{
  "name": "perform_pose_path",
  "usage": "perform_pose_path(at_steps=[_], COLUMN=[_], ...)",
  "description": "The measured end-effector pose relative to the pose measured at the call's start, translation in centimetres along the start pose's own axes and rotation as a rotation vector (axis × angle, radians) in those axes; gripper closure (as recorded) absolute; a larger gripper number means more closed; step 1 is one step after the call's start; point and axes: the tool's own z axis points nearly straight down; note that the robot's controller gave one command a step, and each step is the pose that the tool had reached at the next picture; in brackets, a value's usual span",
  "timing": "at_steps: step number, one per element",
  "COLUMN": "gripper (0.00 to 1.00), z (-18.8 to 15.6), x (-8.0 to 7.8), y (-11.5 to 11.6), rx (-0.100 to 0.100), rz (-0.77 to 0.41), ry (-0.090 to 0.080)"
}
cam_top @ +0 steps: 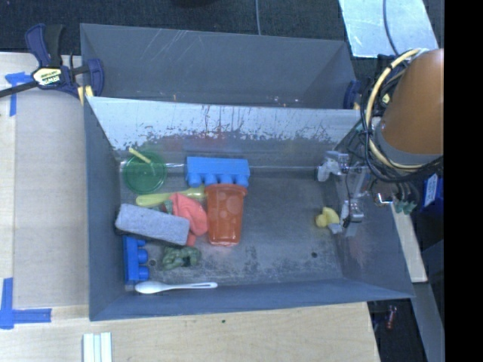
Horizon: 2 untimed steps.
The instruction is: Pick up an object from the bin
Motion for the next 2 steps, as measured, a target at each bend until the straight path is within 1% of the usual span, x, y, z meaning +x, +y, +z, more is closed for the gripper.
perform_pose_path(at_steps=[1, 2], gripper=[0.00, 0.00], z=[-0.5, 8.5], x=[-0.2, -2.8], y=[0.0, -3.5], rx=[0.001, 0.002], rz=[-0.003, 0.032], ry=[-0.009, -0.015])
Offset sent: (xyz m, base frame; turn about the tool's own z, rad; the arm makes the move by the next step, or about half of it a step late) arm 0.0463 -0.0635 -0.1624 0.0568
